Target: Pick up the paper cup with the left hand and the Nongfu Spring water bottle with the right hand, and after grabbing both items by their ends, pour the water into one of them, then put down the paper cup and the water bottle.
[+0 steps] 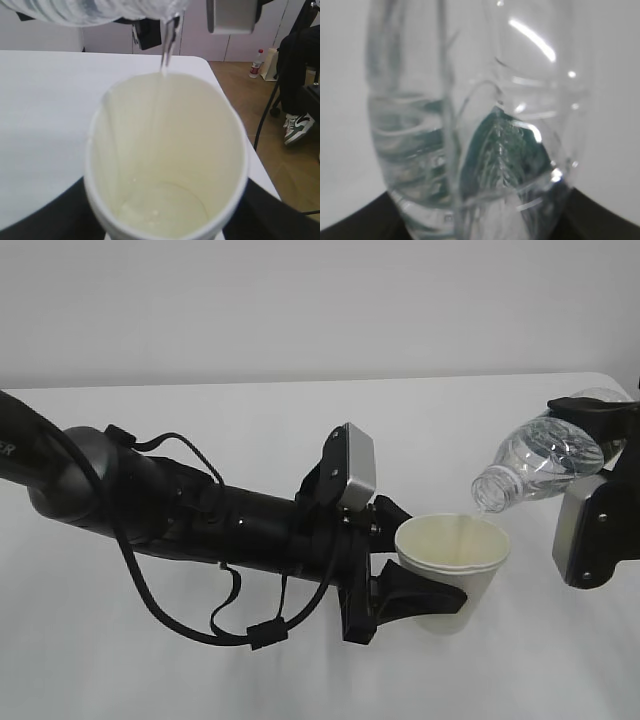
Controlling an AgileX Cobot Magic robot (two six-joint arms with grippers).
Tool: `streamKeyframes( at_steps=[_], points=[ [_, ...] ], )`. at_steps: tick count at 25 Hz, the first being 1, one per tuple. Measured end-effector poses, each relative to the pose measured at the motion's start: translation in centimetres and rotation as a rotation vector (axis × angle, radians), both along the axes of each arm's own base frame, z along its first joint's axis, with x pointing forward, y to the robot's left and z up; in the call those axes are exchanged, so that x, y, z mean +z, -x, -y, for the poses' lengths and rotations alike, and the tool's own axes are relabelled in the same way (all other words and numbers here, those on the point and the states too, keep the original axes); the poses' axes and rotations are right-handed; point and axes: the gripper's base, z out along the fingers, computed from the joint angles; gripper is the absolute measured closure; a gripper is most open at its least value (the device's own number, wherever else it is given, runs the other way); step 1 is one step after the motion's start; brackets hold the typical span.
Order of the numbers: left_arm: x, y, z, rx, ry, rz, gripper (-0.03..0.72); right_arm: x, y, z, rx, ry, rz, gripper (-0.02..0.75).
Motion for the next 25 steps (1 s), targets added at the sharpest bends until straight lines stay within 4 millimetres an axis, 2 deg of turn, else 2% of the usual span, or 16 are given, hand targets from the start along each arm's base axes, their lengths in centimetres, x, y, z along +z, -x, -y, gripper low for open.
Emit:
streamKeyframes(
  at_steps=[25],
  points=[
    [0.04, -0.07, 0.01, 0.009, 0.005, -0.004, 0.25, 0.03, 0.01, -0.29, -0.002, 0.001, 0.004, 0.325]
  ],
)
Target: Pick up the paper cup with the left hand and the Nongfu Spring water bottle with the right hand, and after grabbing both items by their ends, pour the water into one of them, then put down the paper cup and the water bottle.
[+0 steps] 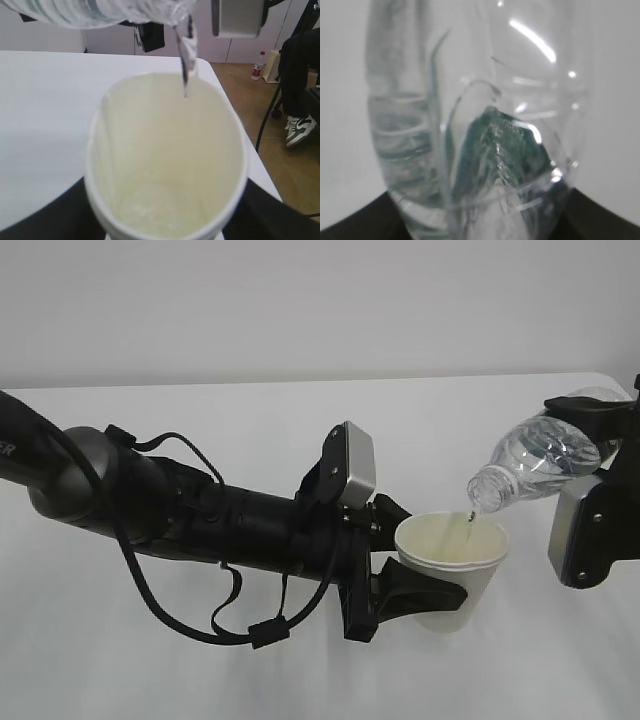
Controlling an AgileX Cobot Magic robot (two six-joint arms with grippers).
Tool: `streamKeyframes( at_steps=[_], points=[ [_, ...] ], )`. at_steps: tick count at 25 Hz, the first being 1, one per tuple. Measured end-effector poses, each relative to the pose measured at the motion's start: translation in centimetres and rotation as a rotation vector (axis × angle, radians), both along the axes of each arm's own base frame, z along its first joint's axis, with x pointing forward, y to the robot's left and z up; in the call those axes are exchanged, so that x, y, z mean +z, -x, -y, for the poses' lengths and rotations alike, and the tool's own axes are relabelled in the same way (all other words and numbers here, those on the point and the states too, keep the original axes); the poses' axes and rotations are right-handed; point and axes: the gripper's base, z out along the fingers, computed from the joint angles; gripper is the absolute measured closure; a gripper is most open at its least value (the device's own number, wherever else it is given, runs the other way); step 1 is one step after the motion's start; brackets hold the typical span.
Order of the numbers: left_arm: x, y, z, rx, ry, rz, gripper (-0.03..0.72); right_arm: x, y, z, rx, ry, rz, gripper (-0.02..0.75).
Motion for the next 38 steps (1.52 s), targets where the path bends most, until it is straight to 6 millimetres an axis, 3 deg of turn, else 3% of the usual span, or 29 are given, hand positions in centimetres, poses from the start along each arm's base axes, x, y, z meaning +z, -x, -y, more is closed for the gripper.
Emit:
streamKeyframes(
  at_steps=[38],
  points=[
    [0.02, 0.0, 0.0, 0.0, 0.002, -0.001, 0.251, 0.0, 0.0, 0.0, 0.004, 0.026, 0.008, 0.326]
  ],
)
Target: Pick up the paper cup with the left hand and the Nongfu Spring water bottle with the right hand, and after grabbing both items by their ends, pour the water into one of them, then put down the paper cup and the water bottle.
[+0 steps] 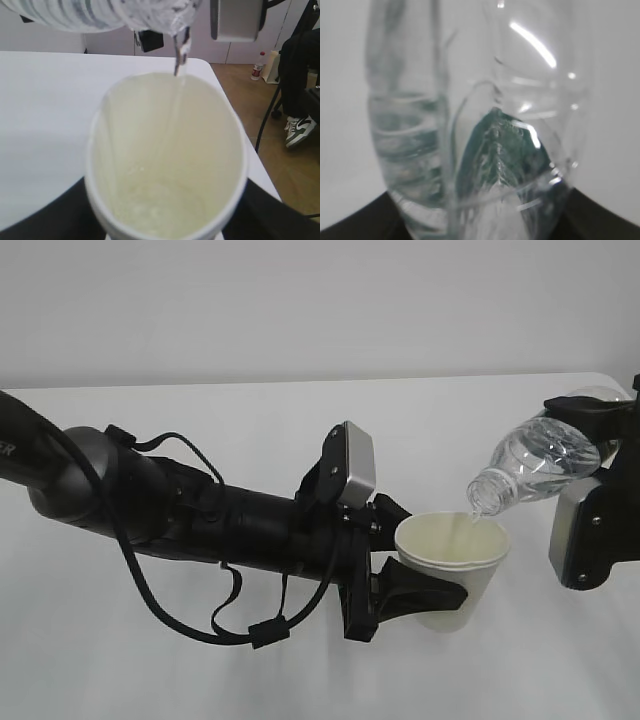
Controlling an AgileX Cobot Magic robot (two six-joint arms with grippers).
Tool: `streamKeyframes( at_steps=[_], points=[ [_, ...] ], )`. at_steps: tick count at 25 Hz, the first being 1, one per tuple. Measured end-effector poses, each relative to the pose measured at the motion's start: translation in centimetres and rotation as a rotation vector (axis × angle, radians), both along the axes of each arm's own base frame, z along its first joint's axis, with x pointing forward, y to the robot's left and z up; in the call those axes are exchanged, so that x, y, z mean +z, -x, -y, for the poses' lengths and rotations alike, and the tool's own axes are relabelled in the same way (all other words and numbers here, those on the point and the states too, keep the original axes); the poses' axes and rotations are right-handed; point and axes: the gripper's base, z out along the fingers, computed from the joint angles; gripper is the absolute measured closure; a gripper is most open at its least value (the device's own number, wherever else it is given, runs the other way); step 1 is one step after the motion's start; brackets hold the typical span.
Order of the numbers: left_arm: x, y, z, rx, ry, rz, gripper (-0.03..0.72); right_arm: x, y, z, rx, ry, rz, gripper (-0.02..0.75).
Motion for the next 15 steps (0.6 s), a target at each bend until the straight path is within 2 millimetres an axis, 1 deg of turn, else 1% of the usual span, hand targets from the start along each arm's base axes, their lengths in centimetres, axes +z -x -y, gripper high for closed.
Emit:
streamKeyframes(
  at_steps=[15],
  points=[
    [0.2, 0.03, 0.05, -0.002, 0.022, -0.006, 0.253, 0.01, 0.0, 0.0, 0.003, 0.014, 0.005, 0.326]
  ],
)
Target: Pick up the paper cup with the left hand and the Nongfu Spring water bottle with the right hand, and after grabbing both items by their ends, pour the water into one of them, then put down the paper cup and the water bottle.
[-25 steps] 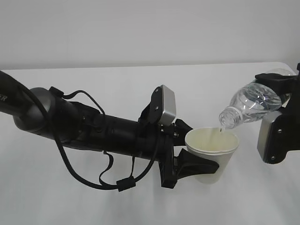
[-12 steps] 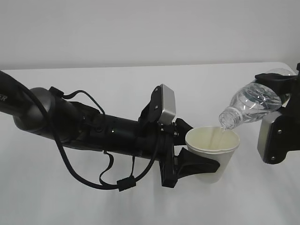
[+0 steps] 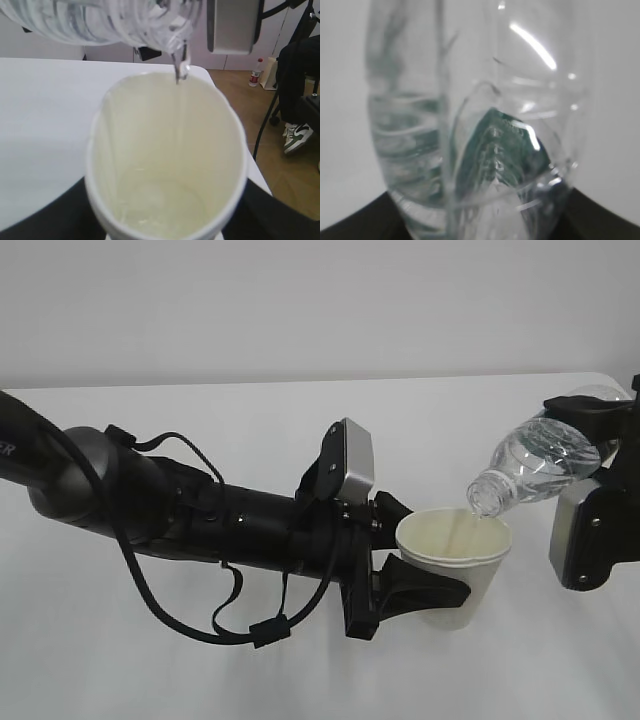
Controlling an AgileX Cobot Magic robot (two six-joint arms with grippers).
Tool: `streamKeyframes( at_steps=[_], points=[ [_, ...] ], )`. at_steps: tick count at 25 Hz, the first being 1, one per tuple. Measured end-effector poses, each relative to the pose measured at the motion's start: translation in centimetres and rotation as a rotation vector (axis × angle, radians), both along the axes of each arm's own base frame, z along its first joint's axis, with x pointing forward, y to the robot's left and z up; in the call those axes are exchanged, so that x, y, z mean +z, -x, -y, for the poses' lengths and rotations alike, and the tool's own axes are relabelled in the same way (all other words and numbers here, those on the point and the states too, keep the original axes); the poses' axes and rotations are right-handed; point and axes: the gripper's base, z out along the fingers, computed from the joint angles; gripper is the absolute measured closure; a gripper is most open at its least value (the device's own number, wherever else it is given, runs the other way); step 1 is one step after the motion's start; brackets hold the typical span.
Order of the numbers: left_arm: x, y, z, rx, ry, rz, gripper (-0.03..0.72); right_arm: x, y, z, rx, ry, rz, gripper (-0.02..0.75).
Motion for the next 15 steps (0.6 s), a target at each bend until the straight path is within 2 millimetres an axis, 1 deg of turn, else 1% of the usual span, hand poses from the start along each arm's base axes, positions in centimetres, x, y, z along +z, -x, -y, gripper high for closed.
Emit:
streamKeyframes(
  at_steps=[15],
  points=[
    [0.0, 0.0, 0.0, 0.0, 0.0, 0.0, 0.253, 0.08, -0.01, -0.01, 0.001, -0.003, 0.009, 0.327]
  ],
)
